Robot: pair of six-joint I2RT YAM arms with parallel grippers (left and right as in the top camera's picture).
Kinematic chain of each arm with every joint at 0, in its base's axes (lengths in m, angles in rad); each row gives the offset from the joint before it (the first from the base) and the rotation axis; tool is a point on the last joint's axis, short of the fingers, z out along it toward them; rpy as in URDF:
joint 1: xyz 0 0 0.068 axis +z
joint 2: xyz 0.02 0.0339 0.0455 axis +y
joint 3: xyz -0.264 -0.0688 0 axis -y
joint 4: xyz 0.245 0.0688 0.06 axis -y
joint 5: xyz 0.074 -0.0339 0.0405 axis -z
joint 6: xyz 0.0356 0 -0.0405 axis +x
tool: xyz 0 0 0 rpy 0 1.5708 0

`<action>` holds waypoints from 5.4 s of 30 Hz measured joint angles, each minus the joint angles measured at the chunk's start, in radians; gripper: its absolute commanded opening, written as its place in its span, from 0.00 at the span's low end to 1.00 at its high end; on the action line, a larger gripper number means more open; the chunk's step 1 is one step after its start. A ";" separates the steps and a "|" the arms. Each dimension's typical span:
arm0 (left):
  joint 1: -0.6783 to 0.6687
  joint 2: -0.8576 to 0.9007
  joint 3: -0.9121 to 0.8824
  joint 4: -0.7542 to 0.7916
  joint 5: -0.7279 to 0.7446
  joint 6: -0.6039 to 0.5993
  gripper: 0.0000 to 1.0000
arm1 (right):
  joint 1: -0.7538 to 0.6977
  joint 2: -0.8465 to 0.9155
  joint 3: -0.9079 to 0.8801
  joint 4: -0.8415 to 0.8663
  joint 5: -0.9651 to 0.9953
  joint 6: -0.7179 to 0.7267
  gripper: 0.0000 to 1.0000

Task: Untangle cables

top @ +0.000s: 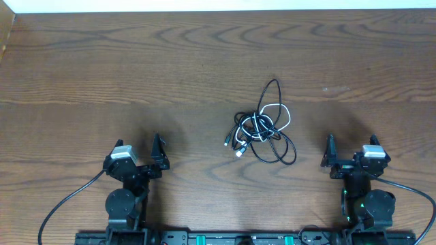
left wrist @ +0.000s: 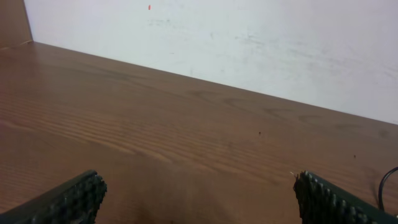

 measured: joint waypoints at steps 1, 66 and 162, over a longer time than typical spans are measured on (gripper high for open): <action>0.000 0.000 0.000 0.000 0.000 0.000 0.98 | 0.000 0.000 0.000 0.000 0.000 0.000 0.99; 0.000 0.000 0.000 0.000 0.001 0.000 0.98 | 0.000 0.000 0.000 0.000 0.000 0.000 0.99; 0.000 1.062 0.913 -0.773 0.098 0.015 0.98 | 0.000 0.000 0.000 0.000 0.000 0.000 0.99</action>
